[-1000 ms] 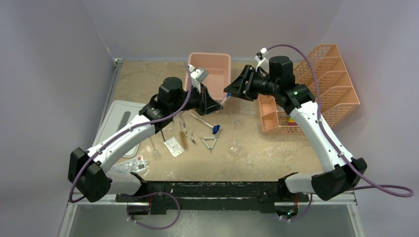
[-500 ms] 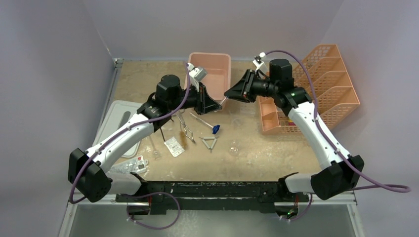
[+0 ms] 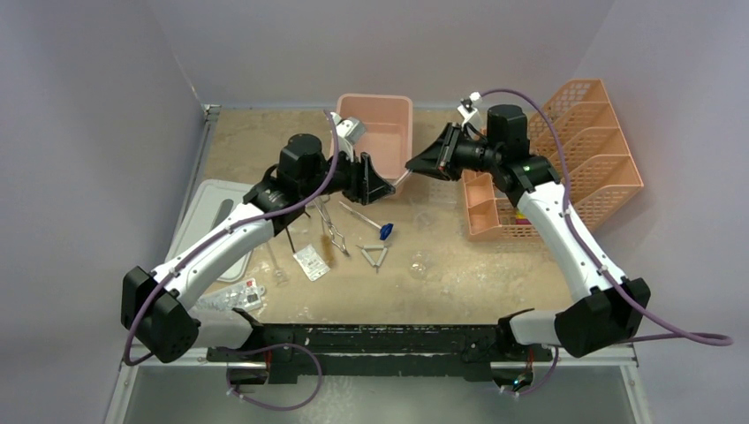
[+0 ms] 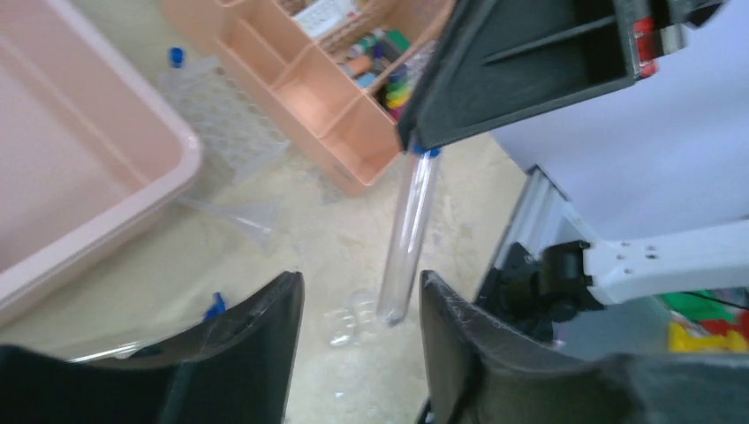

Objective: Organize the chemistry lab equipment

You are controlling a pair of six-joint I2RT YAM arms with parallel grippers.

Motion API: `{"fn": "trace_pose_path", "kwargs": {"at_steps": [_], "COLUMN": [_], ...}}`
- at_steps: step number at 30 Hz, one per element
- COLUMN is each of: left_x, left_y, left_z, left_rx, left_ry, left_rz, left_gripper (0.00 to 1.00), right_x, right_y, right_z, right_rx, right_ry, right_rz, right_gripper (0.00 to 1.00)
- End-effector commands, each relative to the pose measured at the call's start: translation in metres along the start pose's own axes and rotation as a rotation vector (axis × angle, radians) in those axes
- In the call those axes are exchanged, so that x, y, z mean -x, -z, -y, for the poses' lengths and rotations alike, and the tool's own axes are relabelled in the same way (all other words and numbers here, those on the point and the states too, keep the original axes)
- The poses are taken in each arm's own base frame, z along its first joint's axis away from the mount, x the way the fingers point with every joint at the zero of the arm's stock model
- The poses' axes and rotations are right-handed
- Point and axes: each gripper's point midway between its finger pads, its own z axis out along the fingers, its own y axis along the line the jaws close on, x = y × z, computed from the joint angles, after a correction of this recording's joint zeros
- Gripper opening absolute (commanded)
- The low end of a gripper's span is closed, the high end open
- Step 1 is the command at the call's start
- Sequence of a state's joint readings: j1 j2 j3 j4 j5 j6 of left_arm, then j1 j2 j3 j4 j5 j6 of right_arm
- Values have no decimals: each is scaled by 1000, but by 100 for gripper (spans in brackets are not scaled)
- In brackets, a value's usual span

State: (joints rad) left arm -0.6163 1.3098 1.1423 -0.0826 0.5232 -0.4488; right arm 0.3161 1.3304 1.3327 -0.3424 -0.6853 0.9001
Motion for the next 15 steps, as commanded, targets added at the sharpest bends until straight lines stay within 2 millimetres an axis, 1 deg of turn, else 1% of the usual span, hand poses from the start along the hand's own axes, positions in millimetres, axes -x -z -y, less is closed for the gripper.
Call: {"fn": "trace_pose_path", "kwargs": {"at_steps": [1,2,3,5,8,11,14,15], "left_x": [27,32,35,41,48,50,53,56], "left_y": [16,20,24,30,38,45,51,54], "left_z": [-25,-34,-40,-49,-61,-72,-82,-86], "left_rx": [192,257,299,365,445,504,532,542], "left_ry": [-9,-6,-4,3,28,56,92,106], "left_rz": [128,156,170,194,222,227,238,249], "left_gripper": [60,65,69,72,73,73,73,73], "right_x": [21,25,30,43,66,86,102,106], "right_y": [13,14,17,23,39,58,67,66], "right_z": [-2,4,9,25,54,78,95,100], "right_rx": [-17,-51,-89,-201,-408,-578,-685,-700], "right_ry": [99,111,139,204,315,413,463,477], "right_rz": [108,121,137,181,256,328,399,411], "right_gripper": [15,15,15,15,14,14,14,14]}}
